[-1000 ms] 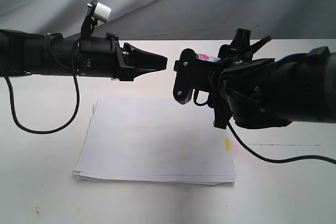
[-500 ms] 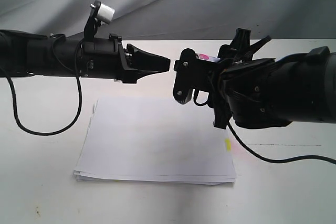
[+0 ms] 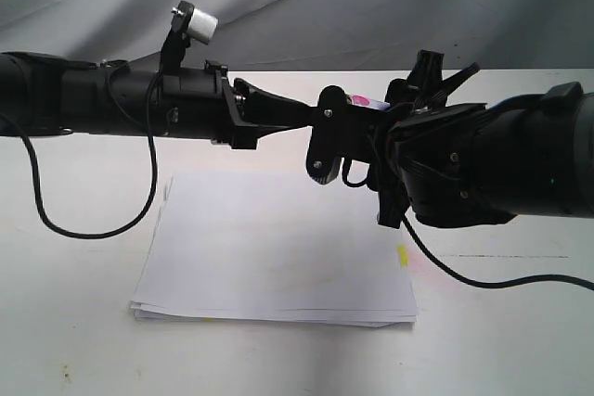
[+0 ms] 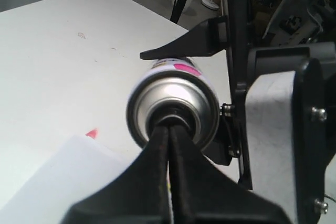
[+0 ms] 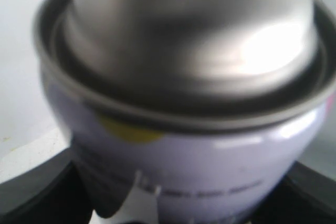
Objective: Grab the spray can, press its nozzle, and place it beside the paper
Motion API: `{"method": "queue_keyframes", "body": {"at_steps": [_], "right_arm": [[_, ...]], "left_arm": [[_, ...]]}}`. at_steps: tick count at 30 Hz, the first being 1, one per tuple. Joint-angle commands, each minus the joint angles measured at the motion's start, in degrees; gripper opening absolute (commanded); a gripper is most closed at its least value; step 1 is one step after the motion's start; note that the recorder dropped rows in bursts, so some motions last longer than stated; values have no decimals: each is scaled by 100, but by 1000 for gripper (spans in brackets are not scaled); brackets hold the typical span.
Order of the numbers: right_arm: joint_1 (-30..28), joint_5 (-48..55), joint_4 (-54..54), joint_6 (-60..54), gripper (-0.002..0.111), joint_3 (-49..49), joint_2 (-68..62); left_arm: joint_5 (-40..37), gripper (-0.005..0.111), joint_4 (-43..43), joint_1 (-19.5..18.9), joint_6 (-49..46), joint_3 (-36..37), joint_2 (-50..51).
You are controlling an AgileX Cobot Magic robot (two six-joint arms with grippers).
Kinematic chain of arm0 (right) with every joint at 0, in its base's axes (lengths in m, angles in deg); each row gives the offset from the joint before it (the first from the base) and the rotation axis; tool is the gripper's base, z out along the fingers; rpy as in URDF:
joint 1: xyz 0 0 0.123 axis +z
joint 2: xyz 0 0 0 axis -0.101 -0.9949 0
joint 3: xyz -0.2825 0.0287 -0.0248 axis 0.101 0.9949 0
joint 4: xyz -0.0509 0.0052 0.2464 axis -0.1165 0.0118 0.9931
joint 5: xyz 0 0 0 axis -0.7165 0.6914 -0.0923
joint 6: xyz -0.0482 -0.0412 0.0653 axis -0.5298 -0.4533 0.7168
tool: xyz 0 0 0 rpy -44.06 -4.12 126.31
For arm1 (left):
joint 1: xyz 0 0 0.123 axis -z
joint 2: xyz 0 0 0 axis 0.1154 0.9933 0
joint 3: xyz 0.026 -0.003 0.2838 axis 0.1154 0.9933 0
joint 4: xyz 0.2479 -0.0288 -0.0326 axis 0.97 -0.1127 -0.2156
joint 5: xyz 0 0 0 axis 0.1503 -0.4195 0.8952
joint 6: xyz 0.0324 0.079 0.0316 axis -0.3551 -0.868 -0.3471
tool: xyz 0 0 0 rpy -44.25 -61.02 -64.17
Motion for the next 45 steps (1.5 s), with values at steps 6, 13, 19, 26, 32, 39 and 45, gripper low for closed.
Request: {"method": "queue_keyframes", "body": {"at_steps": [6,13,19,26,32,39,45], "right_arm": [[12,98,-116,-147,0,-22,64],[12,98,-116,-147,0,-22,64],[12,98,-116,-147,0,-22,64],[12,86,-116,-147,0,-22,64],[12,86,-116,-147,0,-22,64],[12,86,-116,-147,0,-22,64],[12,86,-116,-147,0,-22,64]], "left_arm": [[-26,0,291,188,376,-503,389],[-26,0,234,261,261,-515,467],[-26,0,235,261,250,-515,467],[-46,0,141,261,208,-515,467],[-72,0,141,261,208,-515,467],[-132,0,106,261,160,-515,467],[-132,0,80,261,160,-515,467]]}}
